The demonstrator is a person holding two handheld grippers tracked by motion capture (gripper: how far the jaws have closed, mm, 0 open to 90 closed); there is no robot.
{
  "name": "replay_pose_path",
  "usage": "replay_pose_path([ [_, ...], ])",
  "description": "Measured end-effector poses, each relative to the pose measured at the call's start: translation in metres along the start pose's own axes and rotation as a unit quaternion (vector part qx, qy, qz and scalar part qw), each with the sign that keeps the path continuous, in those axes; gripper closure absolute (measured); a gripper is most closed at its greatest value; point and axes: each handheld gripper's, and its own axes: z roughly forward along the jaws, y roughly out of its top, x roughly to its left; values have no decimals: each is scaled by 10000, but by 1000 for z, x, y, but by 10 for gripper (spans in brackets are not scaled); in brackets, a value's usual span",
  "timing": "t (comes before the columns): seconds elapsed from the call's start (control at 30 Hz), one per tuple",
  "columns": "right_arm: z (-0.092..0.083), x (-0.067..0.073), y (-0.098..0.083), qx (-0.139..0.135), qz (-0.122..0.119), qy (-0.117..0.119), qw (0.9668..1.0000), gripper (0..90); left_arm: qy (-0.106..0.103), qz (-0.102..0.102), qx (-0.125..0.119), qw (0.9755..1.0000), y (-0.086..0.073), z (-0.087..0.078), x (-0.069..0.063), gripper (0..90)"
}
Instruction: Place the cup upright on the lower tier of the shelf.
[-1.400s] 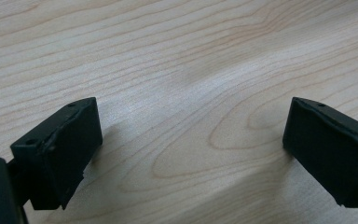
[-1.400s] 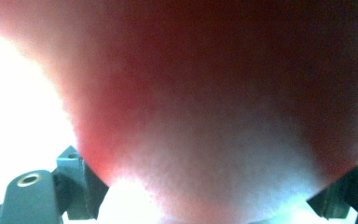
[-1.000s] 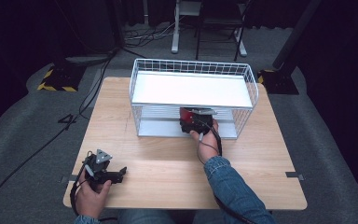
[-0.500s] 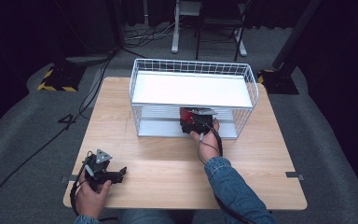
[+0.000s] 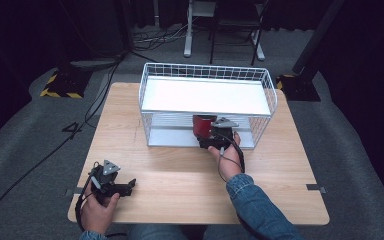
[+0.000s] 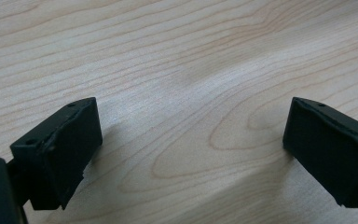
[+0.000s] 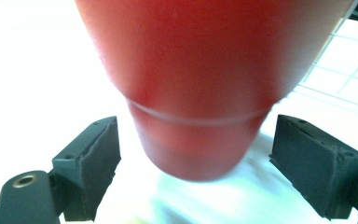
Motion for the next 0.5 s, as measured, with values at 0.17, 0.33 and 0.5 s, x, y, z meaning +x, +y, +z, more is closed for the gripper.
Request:
replay_pose_path([
  [0.17,-13,-3,-4,13,-4,77,10000,159,-23,39,-1,10000,-1,-1,0,48],
  [0.33,-30,-6,-5,-43,3,193,9998,159,-48,52,10,10000,-2,-1,0,48],
  [0.5,-51,-9,-5,-113,-9,302,9995,159,-50,50,8,10000,-2,-1,0,48],
])
